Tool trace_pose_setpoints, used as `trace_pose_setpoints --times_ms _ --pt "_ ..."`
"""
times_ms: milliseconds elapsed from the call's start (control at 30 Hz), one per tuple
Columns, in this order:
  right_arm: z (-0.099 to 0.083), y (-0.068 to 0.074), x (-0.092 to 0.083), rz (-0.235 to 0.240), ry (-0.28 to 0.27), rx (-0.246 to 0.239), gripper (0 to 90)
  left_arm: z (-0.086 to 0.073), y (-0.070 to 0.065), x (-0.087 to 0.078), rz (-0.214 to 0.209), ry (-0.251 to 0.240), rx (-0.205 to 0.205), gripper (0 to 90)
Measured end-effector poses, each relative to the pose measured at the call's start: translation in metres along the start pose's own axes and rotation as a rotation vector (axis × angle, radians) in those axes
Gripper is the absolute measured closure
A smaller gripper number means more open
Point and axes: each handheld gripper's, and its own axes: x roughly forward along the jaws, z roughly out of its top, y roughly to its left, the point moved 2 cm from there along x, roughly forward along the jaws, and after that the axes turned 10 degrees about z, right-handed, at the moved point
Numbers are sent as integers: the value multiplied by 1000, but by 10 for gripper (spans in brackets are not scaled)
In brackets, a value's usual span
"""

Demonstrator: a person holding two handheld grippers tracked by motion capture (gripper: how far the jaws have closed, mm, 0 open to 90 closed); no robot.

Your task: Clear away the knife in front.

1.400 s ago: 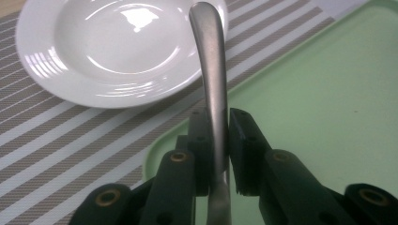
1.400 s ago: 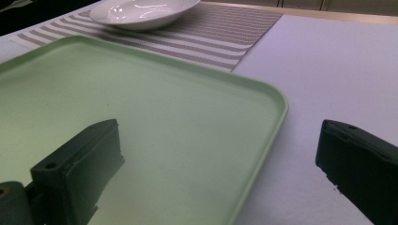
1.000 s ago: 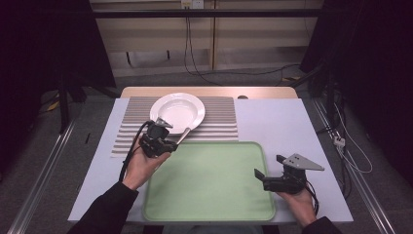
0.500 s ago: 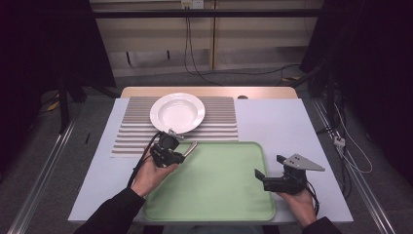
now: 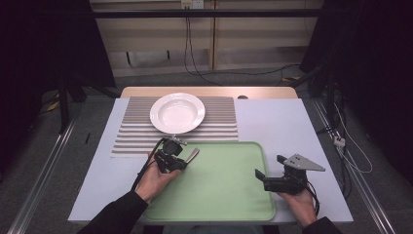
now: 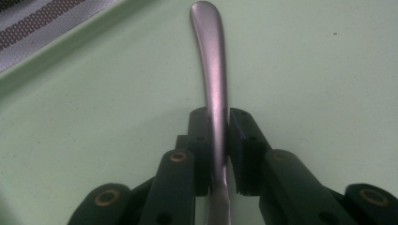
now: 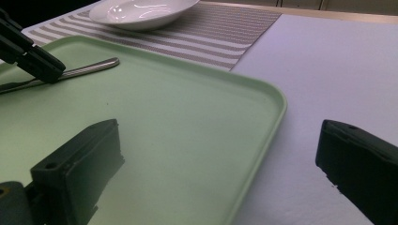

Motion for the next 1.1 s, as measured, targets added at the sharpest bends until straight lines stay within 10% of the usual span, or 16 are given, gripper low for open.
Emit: trace_pose_setpoints --times_ms 567,900,1100 --pt "0 1 1 8 6 -11 5 -14 -9 -9 -12 -3 14 775" --pt "0 0 1 8 3 -6 5 -9 -4 -12 20 -132 47 281" --pt "-1 0 0 11 1 -3 5 -5 -16 -12 -62 -158 90 131"
